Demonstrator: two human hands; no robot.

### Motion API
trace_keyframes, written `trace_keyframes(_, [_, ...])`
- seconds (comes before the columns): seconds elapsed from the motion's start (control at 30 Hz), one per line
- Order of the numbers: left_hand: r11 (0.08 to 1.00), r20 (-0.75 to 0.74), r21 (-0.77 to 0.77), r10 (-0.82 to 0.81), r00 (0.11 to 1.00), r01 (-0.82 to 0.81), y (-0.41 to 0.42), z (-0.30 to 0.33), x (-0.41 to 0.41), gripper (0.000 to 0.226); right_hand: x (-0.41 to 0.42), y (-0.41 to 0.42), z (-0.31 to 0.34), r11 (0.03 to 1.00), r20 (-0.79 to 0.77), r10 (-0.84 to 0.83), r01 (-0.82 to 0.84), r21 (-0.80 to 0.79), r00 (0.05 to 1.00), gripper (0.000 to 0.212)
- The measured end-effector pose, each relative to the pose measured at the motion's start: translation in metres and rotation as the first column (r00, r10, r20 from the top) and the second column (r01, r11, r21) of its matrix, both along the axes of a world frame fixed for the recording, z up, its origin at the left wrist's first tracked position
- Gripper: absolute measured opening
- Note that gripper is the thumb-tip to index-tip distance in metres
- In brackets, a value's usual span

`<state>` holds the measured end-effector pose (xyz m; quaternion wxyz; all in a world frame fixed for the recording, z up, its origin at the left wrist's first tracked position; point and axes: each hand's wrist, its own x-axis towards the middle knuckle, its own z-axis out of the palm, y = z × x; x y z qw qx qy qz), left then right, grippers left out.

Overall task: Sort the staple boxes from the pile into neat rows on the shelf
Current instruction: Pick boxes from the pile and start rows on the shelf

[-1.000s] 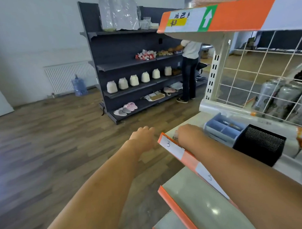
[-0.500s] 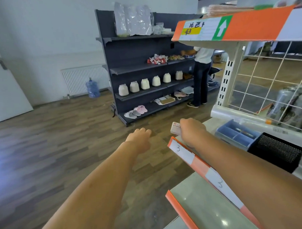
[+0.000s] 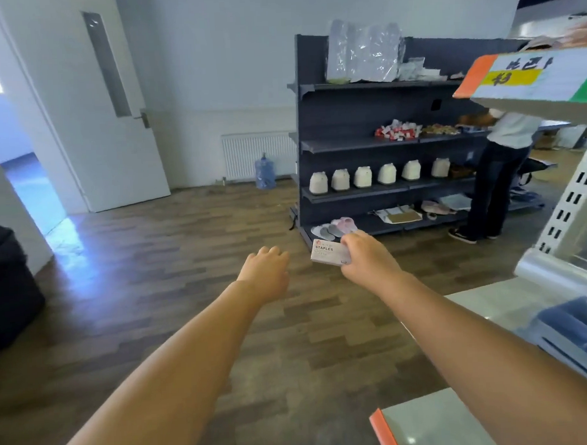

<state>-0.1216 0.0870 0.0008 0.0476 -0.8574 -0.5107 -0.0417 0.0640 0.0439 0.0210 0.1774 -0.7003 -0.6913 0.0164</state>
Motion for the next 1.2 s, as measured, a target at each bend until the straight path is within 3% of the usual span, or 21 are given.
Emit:
trace_keyframes(0.17, [0.999, 0.026, 0.053, 0.009, 1.0, -0.01, 0.054, 0.0, -0.017, 0.032, -0.019, 0.064, -0.009, 0.993, -0.129, 0.096, -0.086, 0.082, 0.987, 0.038])
trace_keyframes(0.27, [0.994, 0.044, 0.109, -0.001, 0.999, -0.004, 0.098, 0.001, -0.026, 0.032, -0.029, 0.108, -0.012, 0.984, -0.252, 0.129, -0.092, 0.155, 0.959, 0.041])
trace_keyframes(0.43, [0.994, 0.037, 0.113, -0.005, 0.999, 0.001, 0.182, 0.006, -0.044, 0.033, -0.033, 0.182, -0.011, 0.979, -0.324, 0.12, -0.059, 0.194, 0.938, 0.039])
trace_keyframes(0.8, [0.991, 0.042, 0.136, -0.014, 0.999, 0.008, 0.352, -0.011, -0.011, 0.033, 0.009, 0.348, -0.029, 0.969, -0.405, 0.059, 0.045, 0.243, 0.913, 0.037])
trace_keyframes(1.2, [0.976, -0.044, 0.215, 0.001, 0.999, 0.009, 0.582, 0.002, 0.11, 0.035, 0.136, 0.591, -0.014, 0.963, -0.365, 0.074, 0.029, 0.268, 0.928, 0.042])
